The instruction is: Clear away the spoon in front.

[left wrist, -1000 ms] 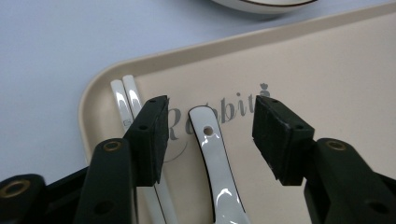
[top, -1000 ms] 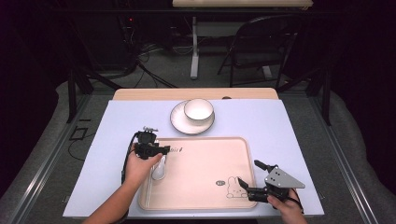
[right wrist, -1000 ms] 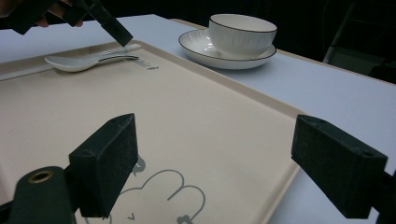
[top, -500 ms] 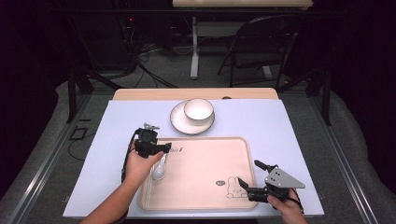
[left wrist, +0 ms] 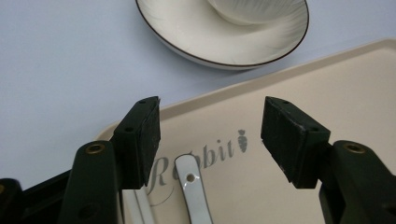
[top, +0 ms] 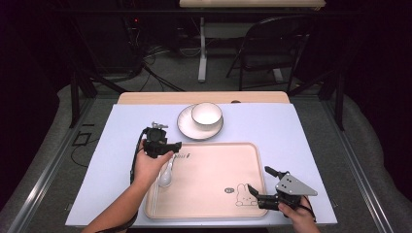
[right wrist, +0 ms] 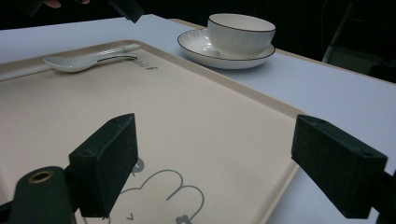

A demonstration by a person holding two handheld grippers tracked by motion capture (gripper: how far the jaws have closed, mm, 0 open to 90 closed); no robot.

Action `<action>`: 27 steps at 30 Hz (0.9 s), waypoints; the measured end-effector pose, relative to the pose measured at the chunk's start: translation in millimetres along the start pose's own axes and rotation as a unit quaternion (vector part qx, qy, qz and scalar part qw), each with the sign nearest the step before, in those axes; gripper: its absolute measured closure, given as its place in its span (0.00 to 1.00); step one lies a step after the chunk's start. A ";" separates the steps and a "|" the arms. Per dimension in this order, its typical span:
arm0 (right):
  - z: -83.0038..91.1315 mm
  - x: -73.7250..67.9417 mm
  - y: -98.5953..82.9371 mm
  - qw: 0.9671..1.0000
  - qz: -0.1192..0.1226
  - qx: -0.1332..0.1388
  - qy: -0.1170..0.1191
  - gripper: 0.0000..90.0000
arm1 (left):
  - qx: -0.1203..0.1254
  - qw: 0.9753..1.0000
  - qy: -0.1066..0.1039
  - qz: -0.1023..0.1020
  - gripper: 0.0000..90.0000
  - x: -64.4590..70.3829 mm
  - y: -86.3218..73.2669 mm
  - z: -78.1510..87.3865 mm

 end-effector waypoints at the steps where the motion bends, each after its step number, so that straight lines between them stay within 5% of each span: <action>1: 0.1 -0.4 0.0 1.000 -0.001 -0.001 0.000 0.16 | 0.001 1.000 -0.002 0.003 0.42 0.8 2.3 -1.1; 13: 0.6 -0.7 0.3 1.000 -0.001 0.000 0.000 0.16 | 0.020 1.000 -0.001 0.020 0.41 8.0 40.4 -9.9; 18: 0.6 -0.8 0.4 1.000 -0.002 0.000 0.000 0.16 | 0.024 0.999 -0.013 0.043 0.41 11.7 56.1 -13.6; 27: 1.0 -1.2 0.8 1.000 -0.001 0.001 0.002 0.16 | 0.033 0.998 0.015 0.047 0.41 7.1 79.8 -18.4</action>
Point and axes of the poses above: each handheld gripper's, and its own axes: z roughly backward along the jaws, y roughly out of its top, x roughly to its right, the point moved 7 cm from there along -z, roughly forward along the jaws, and after that the axes turned 3 degrees about x, right-handed, at the moved point
